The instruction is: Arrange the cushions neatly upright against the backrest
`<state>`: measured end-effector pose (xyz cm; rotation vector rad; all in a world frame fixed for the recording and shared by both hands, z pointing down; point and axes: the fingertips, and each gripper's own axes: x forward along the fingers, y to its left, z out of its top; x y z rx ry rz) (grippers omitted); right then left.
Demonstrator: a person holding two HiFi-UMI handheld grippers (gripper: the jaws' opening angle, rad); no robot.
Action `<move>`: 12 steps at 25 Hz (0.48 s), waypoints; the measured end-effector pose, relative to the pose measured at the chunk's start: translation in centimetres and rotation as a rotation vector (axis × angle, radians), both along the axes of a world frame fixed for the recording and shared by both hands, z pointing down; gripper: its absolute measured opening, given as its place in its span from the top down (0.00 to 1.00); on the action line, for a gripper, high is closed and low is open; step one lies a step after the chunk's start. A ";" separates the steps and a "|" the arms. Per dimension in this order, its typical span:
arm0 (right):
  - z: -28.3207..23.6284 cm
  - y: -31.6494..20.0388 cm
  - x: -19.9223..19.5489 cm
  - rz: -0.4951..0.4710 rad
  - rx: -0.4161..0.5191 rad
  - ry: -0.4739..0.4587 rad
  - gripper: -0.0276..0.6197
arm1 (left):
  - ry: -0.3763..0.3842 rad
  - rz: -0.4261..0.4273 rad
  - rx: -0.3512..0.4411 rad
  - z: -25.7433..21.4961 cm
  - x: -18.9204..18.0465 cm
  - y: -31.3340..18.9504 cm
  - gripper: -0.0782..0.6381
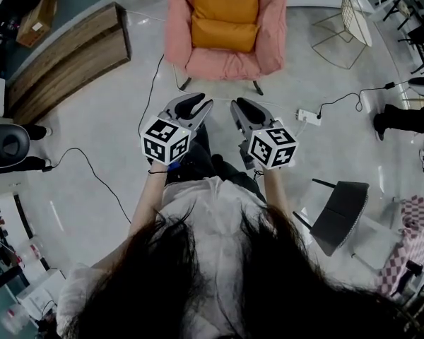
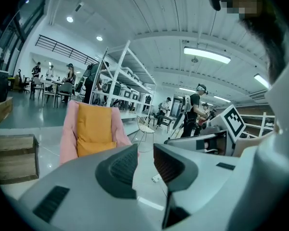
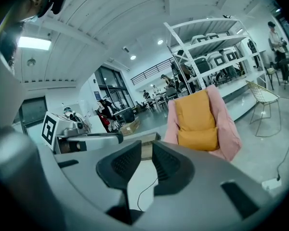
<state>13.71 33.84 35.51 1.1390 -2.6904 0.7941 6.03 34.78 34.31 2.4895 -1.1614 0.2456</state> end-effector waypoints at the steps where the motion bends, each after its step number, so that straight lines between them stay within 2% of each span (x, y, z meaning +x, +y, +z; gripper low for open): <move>1: 0.0 0.3 0.1 -0.003 0.003 0.004 0.83 | -0.002 0.000 0.000 0.0 0.1 0.3 0.74; 12: -0.7 1.9 0.7 0.003 0.028 0.011 0.83 | -0.012 0.010 0.001 -0.5 0.6 1.4 0.74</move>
